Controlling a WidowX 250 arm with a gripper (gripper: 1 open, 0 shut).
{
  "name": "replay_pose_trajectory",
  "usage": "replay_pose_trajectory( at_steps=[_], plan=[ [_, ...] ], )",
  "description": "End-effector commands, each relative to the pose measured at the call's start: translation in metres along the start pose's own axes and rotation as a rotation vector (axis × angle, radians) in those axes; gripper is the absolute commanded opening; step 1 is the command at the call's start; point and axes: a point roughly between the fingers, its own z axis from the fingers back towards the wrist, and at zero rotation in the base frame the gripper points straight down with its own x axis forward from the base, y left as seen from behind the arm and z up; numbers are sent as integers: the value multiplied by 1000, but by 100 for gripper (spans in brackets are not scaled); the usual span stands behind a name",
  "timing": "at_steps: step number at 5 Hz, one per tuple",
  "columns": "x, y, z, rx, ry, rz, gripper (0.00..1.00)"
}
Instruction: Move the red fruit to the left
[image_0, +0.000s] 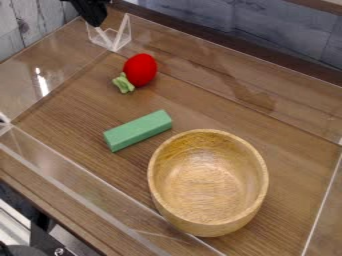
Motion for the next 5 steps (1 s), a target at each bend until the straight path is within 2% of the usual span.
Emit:
replay_pose_trajectory(
  at_steps=[1, 5],
  plan=[
    [9, -1, 30, 42, -71, -28, 0],
    [17, 1, 35, 45, -84, -26, 0]
  ],
)
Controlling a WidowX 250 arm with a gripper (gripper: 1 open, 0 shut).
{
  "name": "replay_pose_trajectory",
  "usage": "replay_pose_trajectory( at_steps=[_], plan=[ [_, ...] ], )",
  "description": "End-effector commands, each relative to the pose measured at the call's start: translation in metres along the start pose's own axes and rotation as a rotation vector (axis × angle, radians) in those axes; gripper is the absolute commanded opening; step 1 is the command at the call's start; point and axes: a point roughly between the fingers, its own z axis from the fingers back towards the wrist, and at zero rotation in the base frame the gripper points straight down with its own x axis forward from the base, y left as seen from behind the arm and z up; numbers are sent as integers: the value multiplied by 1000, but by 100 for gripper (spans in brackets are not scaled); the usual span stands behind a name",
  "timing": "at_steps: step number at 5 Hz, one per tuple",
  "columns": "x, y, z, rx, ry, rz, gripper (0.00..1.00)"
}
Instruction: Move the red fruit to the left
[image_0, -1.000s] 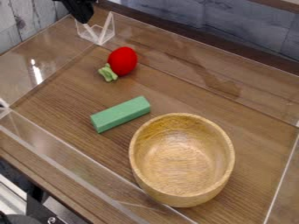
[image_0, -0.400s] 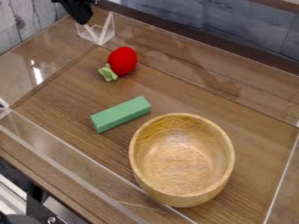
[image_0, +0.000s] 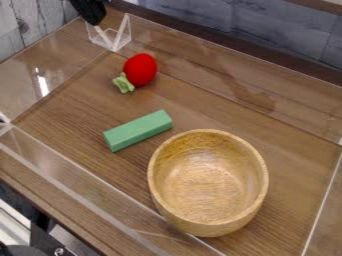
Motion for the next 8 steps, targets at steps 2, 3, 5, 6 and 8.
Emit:
replay_pose_trajectory(
  at_steps=[2, 3, 5, 6, 8],
  plan=[
    [13, 0, 29, 54, -84, -35, 0],
    [18, -17, 25, 38, -77, -58, 100],
    [29, -53, 25, 3, -73, -103, 100],
    [33, -83, 24, -32, -75, -164, 100],
    [38, -150, -1, -76, -67, -247, 100]
  ],
)
